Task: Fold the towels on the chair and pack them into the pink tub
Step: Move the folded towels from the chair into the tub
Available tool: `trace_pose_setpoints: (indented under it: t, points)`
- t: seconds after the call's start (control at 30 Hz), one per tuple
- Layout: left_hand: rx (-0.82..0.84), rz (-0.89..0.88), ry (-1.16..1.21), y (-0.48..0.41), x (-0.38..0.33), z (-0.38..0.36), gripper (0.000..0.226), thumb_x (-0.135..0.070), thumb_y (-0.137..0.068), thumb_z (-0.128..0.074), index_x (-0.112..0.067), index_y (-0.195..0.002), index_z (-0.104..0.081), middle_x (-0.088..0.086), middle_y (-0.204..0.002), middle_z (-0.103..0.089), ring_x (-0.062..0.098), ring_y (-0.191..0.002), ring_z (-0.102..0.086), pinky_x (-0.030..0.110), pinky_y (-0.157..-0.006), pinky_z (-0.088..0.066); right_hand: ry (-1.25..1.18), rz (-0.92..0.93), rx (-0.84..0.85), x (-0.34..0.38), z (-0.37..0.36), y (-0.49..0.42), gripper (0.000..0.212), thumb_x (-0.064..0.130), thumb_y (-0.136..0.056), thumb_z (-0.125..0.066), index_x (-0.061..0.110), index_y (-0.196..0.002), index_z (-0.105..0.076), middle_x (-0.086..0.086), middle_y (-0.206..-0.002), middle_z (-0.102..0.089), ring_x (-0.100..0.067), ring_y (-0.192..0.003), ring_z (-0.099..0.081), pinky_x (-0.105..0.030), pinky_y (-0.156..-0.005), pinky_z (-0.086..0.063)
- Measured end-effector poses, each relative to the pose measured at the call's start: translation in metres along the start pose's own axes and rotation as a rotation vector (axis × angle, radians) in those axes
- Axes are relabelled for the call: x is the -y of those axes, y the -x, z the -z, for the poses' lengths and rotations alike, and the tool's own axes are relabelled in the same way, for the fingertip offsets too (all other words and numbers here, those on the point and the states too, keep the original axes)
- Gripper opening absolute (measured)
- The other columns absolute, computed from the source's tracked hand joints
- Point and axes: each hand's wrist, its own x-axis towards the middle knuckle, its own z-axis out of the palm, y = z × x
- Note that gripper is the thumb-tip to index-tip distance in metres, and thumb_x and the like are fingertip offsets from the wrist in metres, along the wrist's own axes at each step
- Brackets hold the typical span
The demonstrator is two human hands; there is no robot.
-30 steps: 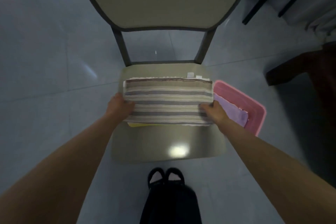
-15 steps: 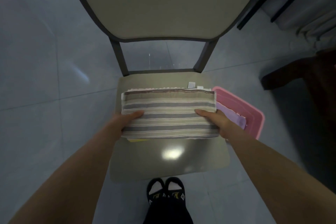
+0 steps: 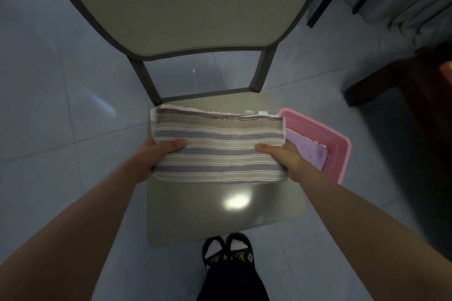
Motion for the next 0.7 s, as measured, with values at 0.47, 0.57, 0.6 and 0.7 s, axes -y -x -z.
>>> trace_pose_setpoints:
  t: [0.47, 0.57, 0.6, 0.7]
  points:
    - [0.164, -0.083, -0.163, -0.048, -0.055, -0.153, 0.074, -0.046, -0.04, -0.089, -0.017, -0.105, -0.068, 0.004, -0.101, -0.074, 0.022, -0.094, -0.07, 0.039, -0.084, -0.056, -0.152, 0.016, -0.236, -0.009, 0.155, 0.021, 0.03, 0.014, -0.069, -0.082, 0.024, -0.089, -0.062, -0.003, -0.099, -0.07, -0.016, -0.087, -0.067, -0.034, -0.083, -0.054]
    - [0.142, -0.094, -0.211, -0.071, -0.056, -0.197, 0.056, -0.037, -0.055, -0.088, -0.015, -0.103, -0.07, 0.006, -0.1, -0.074, 0.023, -0.093, -0.07, 0.039, -0.087, -0.055, -0.201, -0.04, -0.297, -0.027, 0.191, 0.01, 0.044, 0.02, -0.065, -0.086, 0.017, -0.104, -0.065, -0.003, -0.1, -0.071, -0.014, -0.083, -0.067, -0.026, -0.069, -0.054]
    - [0.133, -0.106, -0.231, -0.076, -0.057, -0.207, 0.048, -0.031, -0.062, -0.085, -0.014, -0.104, -0.07, 0.007, -0.101, -0.074, 0.022, -0.093, -0.07, 0.038, -0.087, -0.054, -0.202, -0.059, -0.314, -0.032, 0.198, 0.004, 0.052, 0.023, -0.063, -0.087, 0.015, -0.109, -0.065, -0.004, -0.102, -0.071, -0.016, -0.085, -0.068, -0.027, -0.068, -0.054]
    - [0.124, -0.117, -0.283, -0.098, -0.052, -0.259, 0.035, -0.027, -0.07, -0.081, -0.016, -0.101, -0.069, 0.003, -0.097, -0.073, 0.019, -0.089, -0.069, 0.034, -0.085, -0.054, -0.196, -0.093, -0.375, -0.057, 0.233, -0.02, 0.056, 0.029, -0.06, -0.089, 0.015, -0.109, -0.067, -0.004, -0.104, -0.072, -0.02, -0.091, -0.068, -0.035, -0.085, -0.055]
